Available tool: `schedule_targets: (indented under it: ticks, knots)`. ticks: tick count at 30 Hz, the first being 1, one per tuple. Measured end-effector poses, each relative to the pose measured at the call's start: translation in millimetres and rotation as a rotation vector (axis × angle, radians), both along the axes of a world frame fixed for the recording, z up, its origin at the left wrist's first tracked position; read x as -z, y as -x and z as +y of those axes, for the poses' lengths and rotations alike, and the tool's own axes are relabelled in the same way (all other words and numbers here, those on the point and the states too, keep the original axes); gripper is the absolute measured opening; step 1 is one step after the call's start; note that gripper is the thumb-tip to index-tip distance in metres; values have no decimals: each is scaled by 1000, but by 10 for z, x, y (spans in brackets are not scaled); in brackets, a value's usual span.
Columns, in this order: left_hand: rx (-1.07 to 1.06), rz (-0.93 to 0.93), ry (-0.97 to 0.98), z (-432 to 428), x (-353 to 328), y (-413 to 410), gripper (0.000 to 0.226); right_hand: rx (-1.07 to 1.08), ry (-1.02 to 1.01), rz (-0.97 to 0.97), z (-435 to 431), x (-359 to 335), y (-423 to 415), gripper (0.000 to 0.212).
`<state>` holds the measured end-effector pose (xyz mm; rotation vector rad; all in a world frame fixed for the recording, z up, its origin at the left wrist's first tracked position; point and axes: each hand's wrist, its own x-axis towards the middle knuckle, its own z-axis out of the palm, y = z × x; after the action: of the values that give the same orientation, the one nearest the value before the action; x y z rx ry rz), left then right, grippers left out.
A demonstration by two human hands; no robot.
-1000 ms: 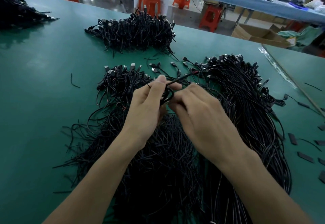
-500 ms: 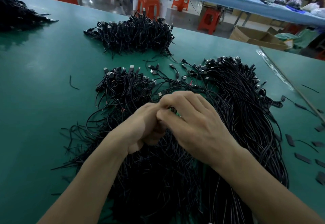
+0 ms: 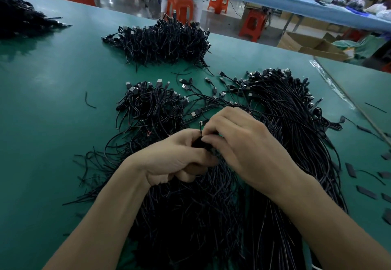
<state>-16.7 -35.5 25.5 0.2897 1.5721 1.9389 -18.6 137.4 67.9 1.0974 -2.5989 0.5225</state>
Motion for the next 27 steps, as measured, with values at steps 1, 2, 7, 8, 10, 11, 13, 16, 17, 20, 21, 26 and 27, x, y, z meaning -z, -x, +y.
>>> schedule_targets:
  ticks: [1,2,7,8,10,11,13,16,17,20,21,26,27]
  knots:
    - [19,-7,5,5,-11,-13,11,-16,-8,-13,10,-13,-4,14]
    - [39,-23,0,13,-17,-19,13,-23,-15,-38,25,-31,-6,22]
    - [69,-58,-13,45,-31,-37,33,-19,-83,-152,51,-97,0,47]
    - [67,-52,-4,49,-31,-38,34,-25,-85,-156,54,-103,0,39]
    - [56,-40,17,53,-34,-41,35,-25,-81,-161,58,-122,3,24]
    - [51,-37,24,57,-35,-41,37,-19,-78,-167,59,-133,7,19]
    - [47,-28,45,66,-29,-39,42,-7,-91,-166,54,-149,13,15]
    - [45,12,87,87,-34,-41,38,-13,-159,-139,29,-160,24,12]
    - [43,25,97,89,-37,-46,36,-26,-171,-133,20,-164,22,11]
    - [22,39,119,80,-32,-54,42,-82,-181,-124,14,-169,15,12]
    - [15,43,124,81,-32,-54,42,-98,-180,-124,20,-165,19,13]
    - [-45,63,181,97,-19,-40,32,-26,-40,-154,55,-86,31,16]
    - [-50,81,202,106,-16,-40,30,1,-8,-158,60,-71,30,15]
